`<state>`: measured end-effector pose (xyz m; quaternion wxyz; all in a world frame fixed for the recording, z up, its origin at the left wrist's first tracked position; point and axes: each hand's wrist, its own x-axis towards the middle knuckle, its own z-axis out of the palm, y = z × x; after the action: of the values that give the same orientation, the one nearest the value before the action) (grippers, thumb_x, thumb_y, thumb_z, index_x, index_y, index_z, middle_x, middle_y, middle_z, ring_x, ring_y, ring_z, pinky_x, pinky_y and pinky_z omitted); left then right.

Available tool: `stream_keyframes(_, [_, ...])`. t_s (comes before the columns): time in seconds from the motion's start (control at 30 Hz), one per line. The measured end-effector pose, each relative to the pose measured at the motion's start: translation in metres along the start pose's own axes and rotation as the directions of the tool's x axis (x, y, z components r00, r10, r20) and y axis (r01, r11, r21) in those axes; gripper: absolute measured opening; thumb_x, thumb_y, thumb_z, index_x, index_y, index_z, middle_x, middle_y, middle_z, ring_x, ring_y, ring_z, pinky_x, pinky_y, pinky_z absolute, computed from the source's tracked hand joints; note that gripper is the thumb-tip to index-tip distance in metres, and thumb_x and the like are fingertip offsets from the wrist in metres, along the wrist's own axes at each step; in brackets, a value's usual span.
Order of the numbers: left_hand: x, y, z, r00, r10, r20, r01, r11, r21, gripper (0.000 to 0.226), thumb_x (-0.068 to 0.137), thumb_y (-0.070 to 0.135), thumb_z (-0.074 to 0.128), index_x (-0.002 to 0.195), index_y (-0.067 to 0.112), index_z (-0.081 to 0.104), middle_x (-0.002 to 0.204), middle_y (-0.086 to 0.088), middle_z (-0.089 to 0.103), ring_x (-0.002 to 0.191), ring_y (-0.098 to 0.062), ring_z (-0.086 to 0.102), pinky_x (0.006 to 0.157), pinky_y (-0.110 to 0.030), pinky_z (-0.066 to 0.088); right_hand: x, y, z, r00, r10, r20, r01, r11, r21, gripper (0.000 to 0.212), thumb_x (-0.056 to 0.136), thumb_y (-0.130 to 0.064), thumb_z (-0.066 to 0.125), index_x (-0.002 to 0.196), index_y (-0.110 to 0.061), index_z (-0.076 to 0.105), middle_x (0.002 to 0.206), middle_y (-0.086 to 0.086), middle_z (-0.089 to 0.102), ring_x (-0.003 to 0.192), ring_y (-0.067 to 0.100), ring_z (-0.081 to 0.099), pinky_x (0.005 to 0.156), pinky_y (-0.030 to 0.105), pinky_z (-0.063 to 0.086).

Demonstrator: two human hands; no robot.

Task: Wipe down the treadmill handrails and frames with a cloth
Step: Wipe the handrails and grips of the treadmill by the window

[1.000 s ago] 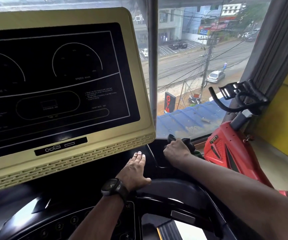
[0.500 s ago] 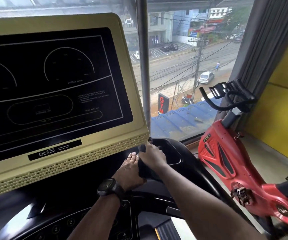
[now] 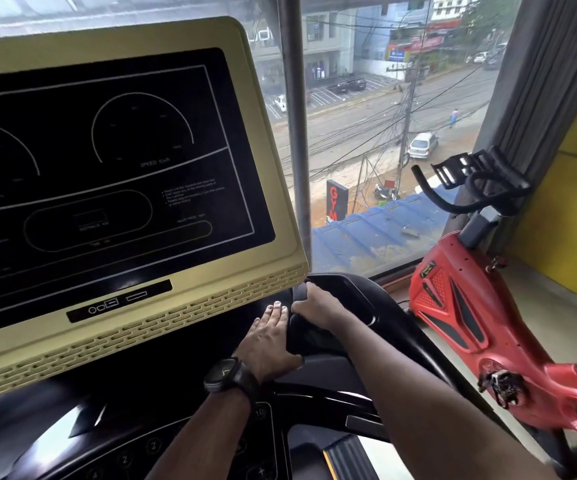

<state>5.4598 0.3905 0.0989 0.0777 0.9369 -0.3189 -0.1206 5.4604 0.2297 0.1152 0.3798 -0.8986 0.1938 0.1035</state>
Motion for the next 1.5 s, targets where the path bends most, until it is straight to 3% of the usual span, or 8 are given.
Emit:
stream_keyframes(0.23, [0.002,-0.001,-0.002,1.000,-0.002,0.023,0.003,0.999,-0.041,0.105,0.082,0.046,0.062,0.158,0.011,0.000,0.166,-0.008,-0.009,0.152,-0.017,-0.009,0.124,-0.035,0.001,-0.022,0.008,-0.021,0.980,-0.124,0.158,0.177,0.902,-0.395,0.034,0.087,-0.038,0.067,0.113,-0.018,0.058,0.125,0.008,0.065,0.113,0.031,0.061,0.083,0.032,0.045])
stream_keyframes(0.4, [0.003,-0.002,-0.001,1.000,0.000,0.026,0.002,0.998,-0.057,0.105,0.080,0.043,0.064,0.158,0.012,0.001,0.166,-0.006,-0.008,0.152,-0.016,-0.008,0.124,-0.035,0.001,-0.046,0.030,-0.044,0.935,-0.203,0.292,0.355,0.591,-0.725,0.037,0.078,-0.026,0.063,0.114,-0.029,0.064,0.105,0.005,0.070,0.101,0.032,0.066,0.079,0.035,0.051])
stream_keyframes(0.63, [-0.001,0.001,-0.006,1.000,-0.003,0.028,0.005,0.998,-0.057,0.102,0.081,0.037,0.063,0.158,0.011,0.002,0.166,-0.007,-0.007,0.153,-0.016,-0.006,0.123,-0.034,0.002,-0.034,0.039,-0.063,0.854,-0.322,0.409,0.492,0.243,-0.836,0.042,0.083,-0.017,0.064,0.123,-0.030,0.064,0.111,-0.004,0.072,0.106,0.024,0.067,0.084,0.036,0.054])
stream_keyframes(0.7, [-0.002,0.002,-0.006,1.000,-0.005,0.024,0.006,0.999,-0.051,0.101,0.081,0.036,0.063,0.158,0.010,0.003,0.166,-0.007,-0.007,0.153,-0.016,-0.006,0.123,-0.034,0.002,-0.031,0.039,-0.073,0.856,-0.333,0.394,0.483,0.247,-0.840,0.049,0.085,-0.013,0.061,0.130,-0.032,0.060,0.116,-0.004,0.071,0.110,0.024,0.065,0.081,0.034,0.051])
stream_keyframes(0.87, [0.002,0.000,-0.003,1.000,0.001,0.017,-0.001,1.000,-0.026,0.103,0.082,0.038,0.064,0.158,0.010,0.001,0.166,-0.007,-0.008,0.153,-0.018,-0.007,0.124,-0.035,0.003,-0.014,0.021,-0.053,0.904,-0.412,0.116,0.368,0.612,-0.700,0.065,0.088,-0.010,0.057,0.151,-0.021,0.042,0.144,0.006,0.056,0.129,0.030,0.054,0.096,0.038,0.046])
stream_keyframes(1.0, [0.002,-0.002,-0.002,1.000,0.009,0.020,-0.008,0.999,-0.035,0.102,0.081,0.035,0.062,0.158,0.010,0.000,0.166,-0.008,-0.009,0.152,-0.018,-0.008,0.123,-0.034,0.000,0.005,0.022,-0.032,0.915,-0.363,0.178,0.376,0.603,-0.703,0.075,0.095,-0.019,0.059,0.161,-0.015,0.023,0.153,0.009,0.047,0.138,0.029,0.047,0.108,0.040,0.041])
stream_keyframes(1.23, [0.002,-0.003,0.003,1.000,0.006,0.012,-0.006,1.000,-0.029,0.103,0.079,0.034,0.060,0.158,0.011,-0.003,0.165,-0.006,-0.012,0.152,-0.016,-0.011,0.123,-0.033,-0.002,0.014,0.029,-0.030,0.874,-0.292,0.388,0.468,0.295,-0.833,0.030,0.099,-0.019,0.051,0.125,-0.012,0.063,0.123,0.012,0.068,0.115,0.032,0.064,0.096,0.044,0.051])
stream_keyframes(1.5, [0.001,-0.003,0.000,1.000,0.011,0.008,-0.010,0.998,-0.059,0.101,0.080,0.031,0.059,0.158,0.012,-0.002,0.166,-0.005,-0.011,0.152,-0.014,-0.011,0.124,-0.032,-0.002,0.013,0.013,-0.044,0.854,-0.193,0.483,0.485,-0.041,-0.874,0.030,0.104,-0.014,0.044,0.121,-0.016,0.069,0.123,0.004,0.070,0.115,0.026,0.066,0.081,0.031,0.050])
